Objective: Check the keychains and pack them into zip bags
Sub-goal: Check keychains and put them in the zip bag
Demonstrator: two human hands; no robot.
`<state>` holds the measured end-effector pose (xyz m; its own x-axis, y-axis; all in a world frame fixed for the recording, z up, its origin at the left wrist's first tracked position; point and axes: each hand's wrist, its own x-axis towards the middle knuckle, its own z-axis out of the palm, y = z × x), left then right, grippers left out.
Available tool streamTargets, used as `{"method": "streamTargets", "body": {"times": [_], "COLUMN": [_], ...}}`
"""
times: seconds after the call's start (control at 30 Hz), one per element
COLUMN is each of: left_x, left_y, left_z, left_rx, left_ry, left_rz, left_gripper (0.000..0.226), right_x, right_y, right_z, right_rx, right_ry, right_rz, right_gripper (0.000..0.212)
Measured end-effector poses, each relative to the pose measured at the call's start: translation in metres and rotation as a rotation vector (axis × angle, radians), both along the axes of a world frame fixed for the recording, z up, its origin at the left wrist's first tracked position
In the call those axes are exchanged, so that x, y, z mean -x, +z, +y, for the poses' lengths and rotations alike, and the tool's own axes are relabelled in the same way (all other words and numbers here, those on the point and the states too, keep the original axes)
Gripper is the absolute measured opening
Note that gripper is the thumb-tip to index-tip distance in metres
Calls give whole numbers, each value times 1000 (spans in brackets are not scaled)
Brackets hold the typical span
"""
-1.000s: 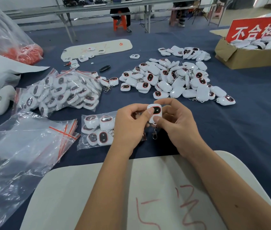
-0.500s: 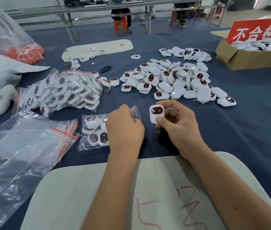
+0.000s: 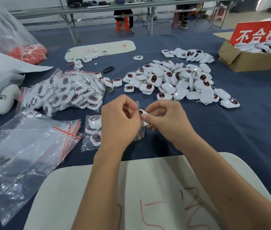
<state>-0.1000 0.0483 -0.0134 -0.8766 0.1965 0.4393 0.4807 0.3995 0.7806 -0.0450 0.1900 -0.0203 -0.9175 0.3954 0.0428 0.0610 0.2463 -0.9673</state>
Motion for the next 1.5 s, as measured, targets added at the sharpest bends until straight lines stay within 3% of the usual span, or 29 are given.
{"method": "streamTargets", "body": {"times": [0.07,0.1,0.23,0.37,0.4,0.47,0.63,0.67,0.73,0.8,0.87,1.03,1.17,1.33,1.4,1.5], "left_x": [-2,-3,-1,0,0,0,0,-1,-4,-7,-6,-2,-4,-8,-9,-11], "left_y": [1,2,4,5,5,4,-5,-8,-14,-18,-21,-22,-21,-13,-12,-13], "left_z": [0,1,0,-3,-2,1,11,13,21,27,28,26,28,23,23,26], "left_rx": [-15,-34,-79,-108,-116,-130,-75,-39,11,24,23,-34,-25,-230,-263,-293], "left_ry": [-23,-28,15,62,73,97,93,67,-1,-35,-33,-47,-139,-343,-393,-416], "left_rz": [33,43,99,119,112,98,38,17,-31,-97,-160,-344,-408,-600,-645,-679], "left_gripper": [27,26,22,22,22,22,18,17,16,15,14,10,7,7,10,16], "right_x": [5,6,3,3,4,7,22,26,37,44,44,31,13,-17,-21,-22], "right_y": [3,4,9,4,5,7,-4,-6,-7,-5,-5,-7,-7,-15,-17,-16], "right_z": [-6,-9,-18,-15,-13,-11,12,21,39,50,53,45,36,22,20,14], "right_rx": [13,95,653,680,608,277,-408,-650,-1015,-1159,-1182,-1133,-1009,-162,44,189], "right_ry": [7,48,461,664,662,514,-177,-208,-72,51,68,68,-5,-200,-216,-152], "right_rz": [-8,-1,74,14,-9,-16,191,176,-6,-212,-226,-56,-45,110,147,175], "right_gripper": [2,9,39,50,49,45,39,41,55,65,60,45,53,11,14,21]}}
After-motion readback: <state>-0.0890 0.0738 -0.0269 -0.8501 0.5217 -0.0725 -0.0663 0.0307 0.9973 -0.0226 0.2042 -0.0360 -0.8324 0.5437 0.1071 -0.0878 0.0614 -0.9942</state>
